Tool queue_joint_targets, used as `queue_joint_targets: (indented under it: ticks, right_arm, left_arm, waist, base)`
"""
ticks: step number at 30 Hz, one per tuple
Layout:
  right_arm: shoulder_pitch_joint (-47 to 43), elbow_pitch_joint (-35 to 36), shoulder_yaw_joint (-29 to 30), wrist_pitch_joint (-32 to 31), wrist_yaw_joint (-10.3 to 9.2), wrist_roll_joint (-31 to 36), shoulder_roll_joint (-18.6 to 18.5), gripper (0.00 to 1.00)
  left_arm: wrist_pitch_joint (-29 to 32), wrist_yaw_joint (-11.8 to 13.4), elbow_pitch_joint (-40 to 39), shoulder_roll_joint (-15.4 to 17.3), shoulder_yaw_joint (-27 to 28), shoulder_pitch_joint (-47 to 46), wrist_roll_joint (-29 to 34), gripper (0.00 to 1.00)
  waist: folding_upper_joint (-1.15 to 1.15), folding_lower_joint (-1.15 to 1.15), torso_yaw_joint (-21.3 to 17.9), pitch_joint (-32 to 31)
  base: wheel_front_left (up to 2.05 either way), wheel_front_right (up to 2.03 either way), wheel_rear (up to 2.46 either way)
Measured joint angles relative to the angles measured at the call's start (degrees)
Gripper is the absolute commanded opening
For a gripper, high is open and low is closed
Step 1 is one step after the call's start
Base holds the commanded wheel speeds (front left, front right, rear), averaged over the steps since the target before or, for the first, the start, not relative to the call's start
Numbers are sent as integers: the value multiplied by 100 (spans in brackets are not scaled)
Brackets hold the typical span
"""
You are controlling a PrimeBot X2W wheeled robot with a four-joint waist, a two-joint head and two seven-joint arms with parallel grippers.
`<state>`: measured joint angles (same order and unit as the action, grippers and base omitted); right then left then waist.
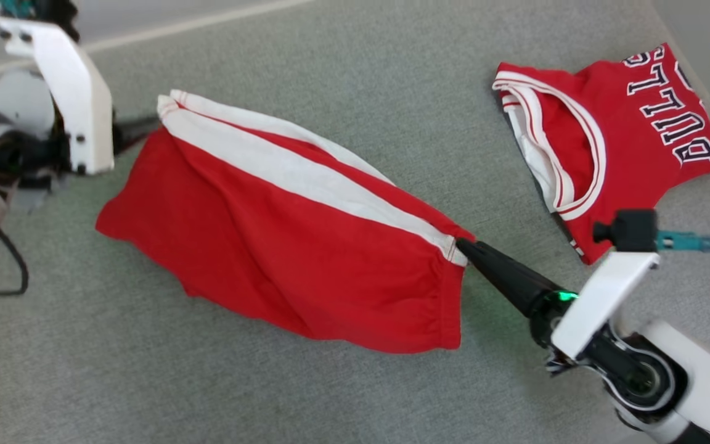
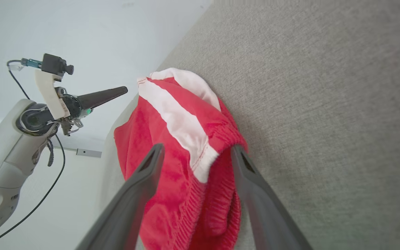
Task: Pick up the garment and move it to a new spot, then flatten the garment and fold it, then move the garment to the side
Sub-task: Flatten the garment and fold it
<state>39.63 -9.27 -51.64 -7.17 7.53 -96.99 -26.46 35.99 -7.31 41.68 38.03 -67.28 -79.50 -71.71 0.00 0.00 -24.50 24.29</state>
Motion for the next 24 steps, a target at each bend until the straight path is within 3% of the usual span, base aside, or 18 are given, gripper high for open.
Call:
queue_joint_targets:
  ticks: [9,14,20,21,22,23,24]
  right_arm:
    - [-527,386,380,370,0,57,-454,100]
    - [-719,570,455,448,0,74,-465,100]
    - [-990,621,547,508,0,74,-501,100]
    - [-1039,628,564,522,0,74,-521,100]
    - [-1084,631,570,521,0,74,-548,100]
    - [-1127,628,582,521,0,73,-575,100]
    - [-1168,625,595,521,0,73,-592,100]
  left_arm:
    - [646,-22,-658,424,-378,337,-59,100]
    - [824,-22,-544,476,-436,371,53,100]
    - [1396,-13,-547,441,-403,462,-345,99]
    - [1433,-13,-565,420,-408,464,-368,52]
    - [1460,-13,-573,401,-412,477,-385,40]
    - [1457,-13,-572,381,-420,479,-383,7]
    - [1449,-10,-557,370,-432,485,-377,0]
  waist:
    - [0,0,-136,-131]
    - [0,0,-303,-60]
    - [0,0,-425,-91]
    - [0,0,-424,-108]
    - [0,0,-419,-129]
    - [0,-1,-413,-151]
    - [0,0,-410,-174]
  base:
    - [0,0,0]
    - [0,0,0]
    - [0,0,0]
    - [0,0,0]
    - [0,0,0]
    - [0,0,0]
    - [0,0,0]
